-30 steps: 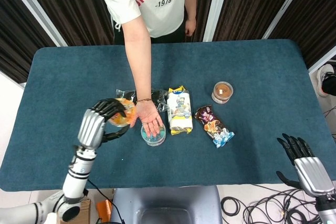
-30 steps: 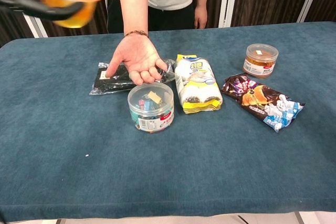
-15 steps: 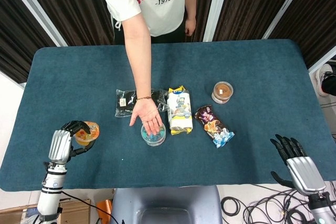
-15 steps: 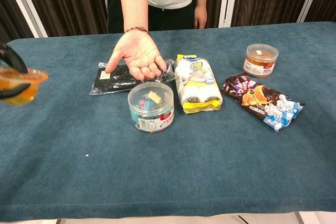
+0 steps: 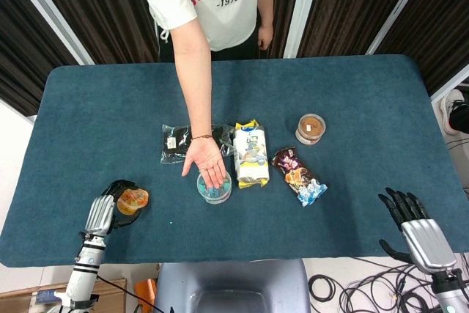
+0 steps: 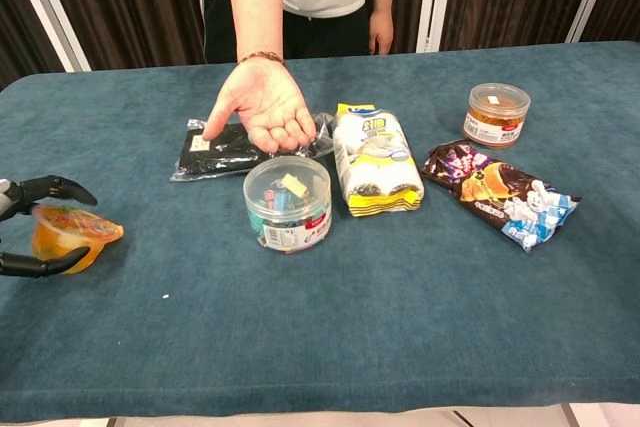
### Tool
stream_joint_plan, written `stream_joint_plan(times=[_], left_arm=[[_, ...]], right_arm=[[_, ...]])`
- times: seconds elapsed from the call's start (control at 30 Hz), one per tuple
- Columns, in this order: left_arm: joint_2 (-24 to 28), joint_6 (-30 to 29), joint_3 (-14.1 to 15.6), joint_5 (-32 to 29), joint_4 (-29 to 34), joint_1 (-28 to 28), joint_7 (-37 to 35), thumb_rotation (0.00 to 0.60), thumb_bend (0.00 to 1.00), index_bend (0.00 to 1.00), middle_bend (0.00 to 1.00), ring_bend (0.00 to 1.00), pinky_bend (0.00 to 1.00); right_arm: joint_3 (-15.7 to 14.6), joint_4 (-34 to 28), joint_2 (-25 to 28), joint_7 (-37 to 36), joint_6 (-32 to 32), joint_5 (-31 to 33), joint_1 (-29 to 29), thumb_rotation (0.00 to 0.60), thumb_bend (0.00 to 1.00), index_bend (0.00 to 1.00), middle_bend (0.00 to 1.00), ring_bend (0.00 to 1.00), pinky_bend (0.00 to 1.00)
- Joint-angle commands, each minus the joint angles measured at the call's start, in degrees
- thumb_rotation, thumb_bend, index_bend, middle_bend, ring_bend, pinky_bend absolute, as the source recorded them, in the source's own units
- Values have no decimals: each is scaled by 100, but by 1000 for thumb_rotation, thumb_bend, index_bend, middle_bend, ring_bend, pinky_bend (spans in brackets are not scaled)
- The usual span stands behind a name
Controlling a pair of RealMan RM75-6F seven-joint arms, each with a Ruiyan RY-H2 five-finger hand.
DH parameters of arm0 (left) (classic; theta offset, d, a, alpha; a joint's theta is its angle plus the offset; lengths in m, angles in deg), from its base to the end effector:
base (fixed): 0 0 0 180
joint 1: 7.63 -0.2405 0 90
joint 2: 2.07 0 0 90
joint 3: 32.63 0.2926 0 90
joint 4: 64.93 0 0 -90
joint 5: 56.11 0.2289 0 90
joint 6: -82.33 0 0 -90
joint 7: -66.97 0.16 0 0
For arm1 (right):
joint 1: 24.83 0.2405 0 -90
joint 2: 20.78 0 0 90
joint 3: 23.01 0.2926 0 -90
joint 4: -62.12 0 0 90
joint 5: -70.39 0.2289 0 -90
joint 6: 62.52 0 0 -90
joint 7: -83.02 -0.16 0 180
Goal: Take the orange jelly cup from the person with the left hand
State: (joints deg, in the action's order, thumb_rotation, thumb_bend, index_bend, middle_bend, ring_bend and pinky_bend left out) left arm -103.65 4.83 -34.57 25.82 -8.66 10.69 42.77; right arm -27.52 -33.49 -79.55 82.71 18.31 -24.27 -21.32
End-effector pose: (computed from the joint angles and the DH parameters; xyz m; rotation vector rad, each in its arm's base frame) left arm -0.3360 0.2814 -0.0488 -1.3535 -1.2760 -1.2509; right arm -0.3456 -0.1586 0.1474 1.6154 -0.9882 0.7998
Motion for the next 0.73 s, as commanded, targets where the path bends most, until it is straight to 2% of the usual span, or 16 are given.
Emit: stream_joint_plan(times=[0.03,0.17,0.2,0.37,0.43,0.5,0.57,0.73], left_arm=[[168,127,51,-48,309,-57,269,600,227,19,3,0,14],[499,33,167,79,830,-169,416,600,208,0,0,0,0],[902,-427,327,420,1203,-308,631,600,208,0,0,0,0],[2592,-1126,879,854,3061,-825,1619,600,214,0,0,0,0],[3003,-1413,1052,946,3458,-1070,1887,600,233,0,0,0,0],[3310,-1644,1271,1011,3676,-1357,2139,600,244,0,0,0,0],[3471,-1695,1368,963,3896,-1528,2318,600,246,0,0,0,0],[3512,-1564,1318,1060,3995,-1544,2707,600,244,0,0,0,0]], right_arm=[[1,-4,4,-5,-5,7,3,600,210,0,0,0,0],[2,-8,12,-7,14,5,-4,600,210,0,0,0,0],[1,-3,27,-41,52,-2,-22,600,211,0,0,0,0],[-3,27,59,-123,177,-38,-75,600,211,0,0,0,0],[-8,28,52,-101,217,-67,-92,600,211,0,0,0,0],[-19,20,34,-67,246,-106,-106,600,211,0,0,0,0],[-19,14,5,24,259,-120,-117,600,211,0,0,0,0],[-36,7,-35,136,235,-116,-131,600,211,0,0,0,0]])
